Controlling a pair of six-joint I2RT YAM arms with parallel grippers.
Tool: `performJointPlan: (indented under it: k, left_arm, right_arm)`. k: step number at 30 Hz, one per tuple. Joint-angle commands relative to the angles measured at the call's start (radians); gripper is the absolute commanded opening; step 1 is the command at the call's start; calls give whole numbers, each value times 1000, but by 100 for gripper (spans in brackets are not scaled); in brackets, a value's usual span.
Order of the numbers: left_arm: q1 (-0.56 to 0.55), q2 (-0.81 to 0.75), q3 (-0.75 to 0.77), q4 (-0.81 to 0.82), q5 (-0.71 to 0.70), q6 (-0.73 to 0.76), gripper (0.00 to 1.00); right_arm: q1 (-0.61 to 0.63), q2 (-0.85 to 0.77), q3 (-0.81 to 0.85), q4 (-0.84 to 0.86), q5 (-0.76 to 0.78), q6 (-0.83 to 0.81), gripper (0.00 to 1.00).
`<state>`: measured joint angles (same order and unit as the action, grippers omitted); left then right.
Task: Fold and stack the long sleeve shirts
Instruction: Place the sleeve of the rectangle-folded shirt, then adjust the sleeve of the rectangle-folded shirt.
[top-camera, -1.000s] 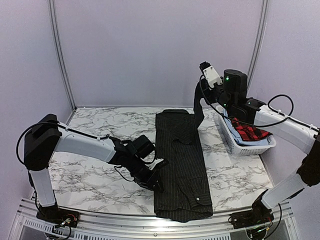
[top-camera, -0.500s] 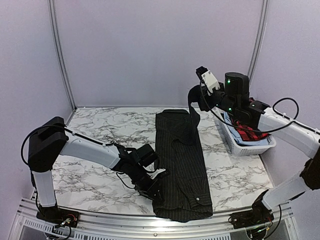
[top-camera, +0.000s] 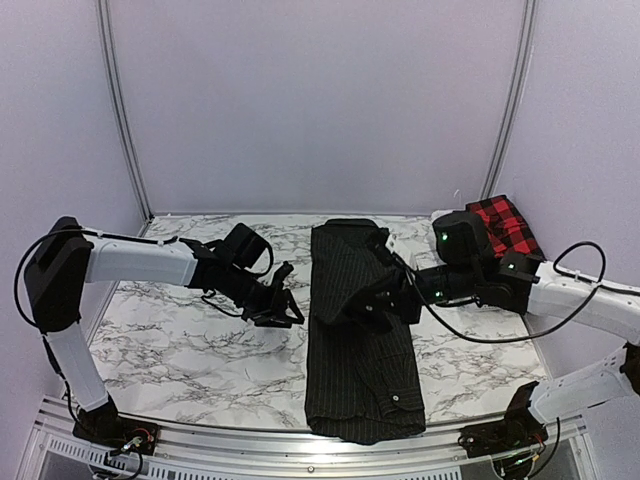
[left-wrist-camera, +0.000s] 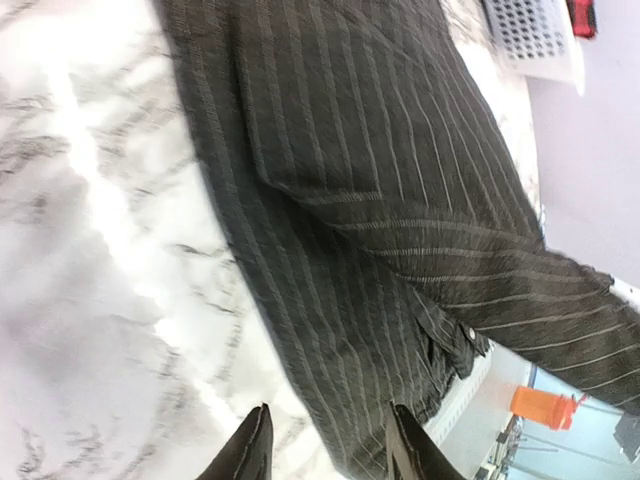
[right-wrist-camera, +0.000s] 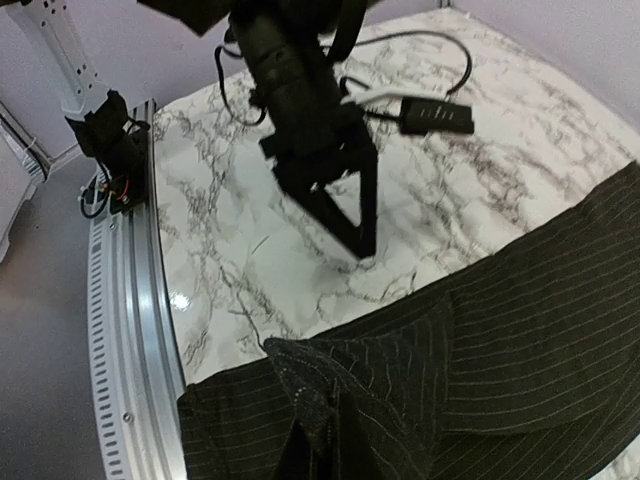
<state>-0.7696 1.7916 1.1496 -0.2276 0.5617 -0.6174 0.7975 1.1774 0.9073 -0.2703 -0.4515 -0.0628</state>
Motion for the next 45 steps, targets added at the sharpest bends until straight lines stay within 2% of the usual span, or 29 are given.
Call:
performJointPlan:
  k: [1, 8, 18, 19, 22, 26, 28, 30, 33, 37, 41, 45]
  left_arm:
    - [16, 42, 61, -7, -17, 5, 41]
    - [17, 140, 162, 2, -3, 10, 41]
    - [16, 149, 160, 4, -20, 14, 42]
    - [17, 149, 159, 3, -20, 14, 42]
    - [16, 145, 151, 3, -21, 17, 43]
    - [16, 145, 143, 4, -21, 21, 44]
    - [16, 148, 144, 5, -24, 22, 45]
    - [17, 152, 147, 5, -30, 24, 45]
    - [17, 160, 154, 5, -35, 28, 45]
    - [15, 171, 171, 5, -41, 37, 45]
    - [16, 172, 165, 5, -50, 38, 45]
    - [15, 172, 150, 5, -49, 38, 45]
  right_arm:
    - [24, -21, -44, -58, -31, 135, 0]
    - [54, 2, -87, -54, -53, 187, 0]
    - [148, 52, -89, -46, -49, 198, 1]
    - [155, 64, -94, -50, -48, 197, 4]
    - [178, 95, -103, -69, -48, 195, 20]
    - [193, 73, -93, -109, -7, 190, 49]
    - [194, 42, -80, -120, 24, 191, 58]
    - [193, 30, -66, -123, 94, 206, 62]
    - [182, 63, -32, -152, 250, 238, 62]
    - [159, 178, 2, -230, 370, 284, 59]
    - [105, 210, -69, -220, 358, 357, 53]
    - [82, 150, -162, -183, 350, 451, 48]
